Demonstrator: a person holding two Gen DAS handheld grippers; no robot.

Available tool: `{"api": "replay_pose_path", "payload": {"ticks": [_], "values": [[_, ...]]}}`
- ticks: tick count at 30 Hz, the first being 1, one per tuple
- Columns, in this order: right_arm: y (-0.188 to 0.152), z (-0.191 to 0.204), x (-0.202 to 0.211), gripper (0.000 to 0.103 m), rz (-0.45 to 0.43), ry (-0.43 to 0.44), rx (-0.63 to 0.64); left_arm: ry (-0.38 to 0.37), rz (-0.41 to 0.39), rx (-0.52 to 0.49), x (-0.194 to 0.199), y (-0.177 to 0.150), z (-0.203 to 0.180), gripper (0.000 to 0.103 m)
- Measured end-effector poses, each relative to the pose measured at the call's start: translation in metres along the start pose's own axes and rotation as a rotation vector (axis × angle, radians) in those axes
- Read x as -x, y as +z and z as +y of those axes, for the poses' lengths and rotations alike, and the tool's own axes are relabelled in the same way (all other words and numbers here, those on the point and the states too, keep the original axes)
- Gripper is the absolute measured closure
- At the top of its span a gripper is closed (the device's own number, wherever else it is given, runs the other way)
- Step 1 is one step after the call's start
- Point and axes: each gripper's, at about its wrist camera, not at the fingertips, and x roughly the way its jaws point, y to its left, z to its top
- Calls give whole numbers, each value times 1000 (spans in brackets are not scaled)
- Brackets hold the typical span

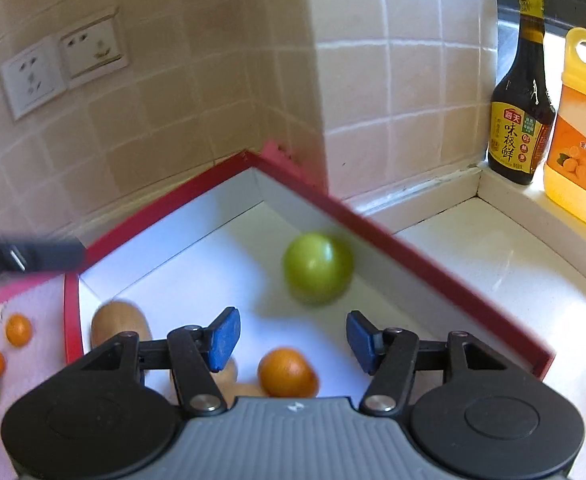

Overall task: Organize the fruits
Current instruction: 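Carry melon fruit and green apple into the red box and release both, then grasp the strawberry with the left tool while the right grasps the brown pear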

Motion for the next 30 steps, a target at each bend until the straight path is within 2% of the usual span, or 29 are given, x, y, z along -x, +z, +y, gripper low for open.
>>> {"api": "replay_pose_path", "payload": {"ticks": [4,9,12,17,22,25,28,30], "values": [[-16,14,14,43,-120,-70,39,62,-39,13,36,-5,17,24],[-32,26,24,44,-216,-141,70,127,-86,80,77,-13,46,24],[-40,41,25,46,-231,-215,95,164,-107,107,95,-20,62,24],[-50,49,31,44,-211,-239,3,201,-133,155,122,-34,87,24],[-53,52,29,42,-169,-227,-10,248,-157,227,151,-53,113,24],[-45,53,40,40,-150,-263,-15,285,-141,254,166,-67,124,24],[-31,65,65,24,-156,-180,16,313,-114,276,177,-83,129,24],[-22,82,82,23,-150,-91,63,322,-111,291,185,-92,130,24]]}}
